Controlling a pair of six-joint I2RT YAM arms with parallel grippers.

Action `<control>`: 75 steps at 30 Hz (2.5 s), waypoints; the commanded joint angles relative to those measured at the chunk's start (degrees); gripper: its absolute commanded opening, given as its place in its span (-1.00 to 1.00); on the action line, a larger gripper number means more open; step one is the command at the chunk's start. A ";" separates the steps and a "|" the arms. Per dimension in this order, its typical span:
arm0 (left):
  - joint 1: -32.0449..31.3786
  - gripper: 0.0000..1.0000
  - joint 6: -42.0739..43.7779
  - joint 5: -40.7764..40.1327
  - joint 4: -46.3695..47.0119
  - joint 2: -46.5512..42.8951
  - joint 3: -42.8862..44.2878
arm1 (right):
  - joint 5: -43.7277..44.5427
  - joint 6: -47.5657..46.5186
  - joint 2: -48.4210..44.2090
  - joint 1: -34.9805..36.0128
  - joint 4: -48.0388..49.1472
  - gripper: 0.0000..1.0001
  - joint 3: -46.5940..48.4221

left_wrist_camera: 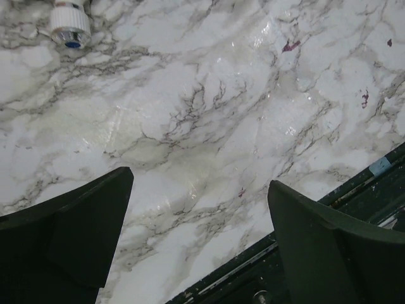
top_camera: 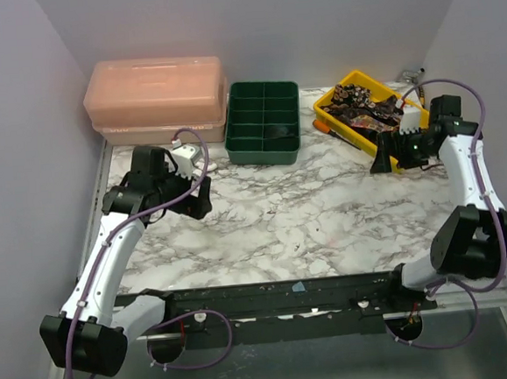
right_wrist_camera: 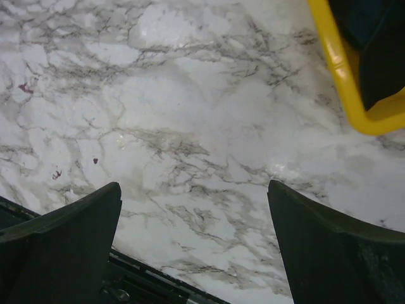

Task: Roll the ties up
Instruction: Pick up the tie from the bin.

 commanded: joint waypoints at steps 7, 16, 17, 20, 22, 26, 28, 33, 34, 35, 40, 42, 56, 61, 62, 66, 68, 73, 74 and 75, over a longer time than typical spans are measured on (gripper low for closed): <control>0.91 0.97 4.79 2.91 10.70 5.48 8.81 | 9.13 3.14 22.65 -0.12 5.79 1.00 26.04; 1.63 0.97 5.33 2.86 12.83 12.68 15.17 | 5.84 8.09 42.52 1.07 11.24 1.00 50.96; 1.70 0.97 5.29 2.86 12.70 13.13 15.51 | 4.79 9.29 45.05 1.39 11.18 1.00 54.74; 2.06 0.97 4.99 1.90 13.85 13.72 14.85 | 3.21 10.46 52.43 2.95 10.92 1.00 64.40; 2.20 0.97 4.47 1.23 13.34 14.39 15.51 | 3.37 10.31 55.10 4.40 12.61 1.00 66.71; 2.89 0.97 4.23 0.14 11.58 15.06 16.30 | 2.89 10.22 56.24 7.12 20.93 1.00 62.28; 3.36 0.97 4.31 -0.58 11.32 14.79 15.88 | 4.70 9.45 57.29 8.36 24.40 1.00 60.66; 3.99 0.97 5.26 -1.89 9.21 14.14 16.46 | 10.58 12.46 62.80 8.95 30.86 0.97 62.97; 4.00 0.97 5.49 -2.25 9.03 13.84 16.57 | 12.06 13.24 63.73 9.00 31.85 0.90 63.56; 4.09 0.97 5.71 -2.49 8.72 13.62 16.68 | 12.75 13.39 64.34 9.02 32.47 0.81 64.41; 4.09 0.97 7.20 -1.91 8.20 13.59 18.00 | 14.72 12.74 64.27 9.11 32.32 -0.30 65.02; 4.09 0.97 7.01 -2.53 7.43 14.31 19.90 | 12.89 11.92 61.90 9.11 30.17 -0.76 64.53; 4.59 0.97 2.56 -3.57 9.36 13.12 21.50 | -0.07 16.96 32.20 8.76 28.98 -0.99 57.97; 4.90 0.97 1.51 -3.67 10.76 11.15 20.77 | -4.40 23.46 28.72 8.74 30.11 -0.99 62.91; 4.97 0.97 1.15 -3.04 10.59 10.95 21.03 | -5.61 24.71 28.22 8.75 30.02 -0.99 64.41; 5.06 0.97 0.28 -0.99 10.08 10.32 21.98 | -9.44 28.72 24.16 8.70 31.72 -0.99 64.73; 5.05 0.97 0.36 -0.46 10.05 9.98 22.16 | -10.66 30.81 21.64 8.74 33.01 -0.99 63.38; 5.15 0.97 0.13 1.60 10.58 9.92 22.44 | -16.40 36.19 16.82 8.94 34.95 -0.99 60.76; 5.15 0.97 -0.04 2.30 10.58 10.12 22.67 | -17.25 37.02 16.03 9.24 35.14 -0.99 60.32; 5.15 0.97 -0.39 2.76 10.58 10.34 22.93 | -18.07 37.94 15.44 9.55 35.61 -0.99 60.04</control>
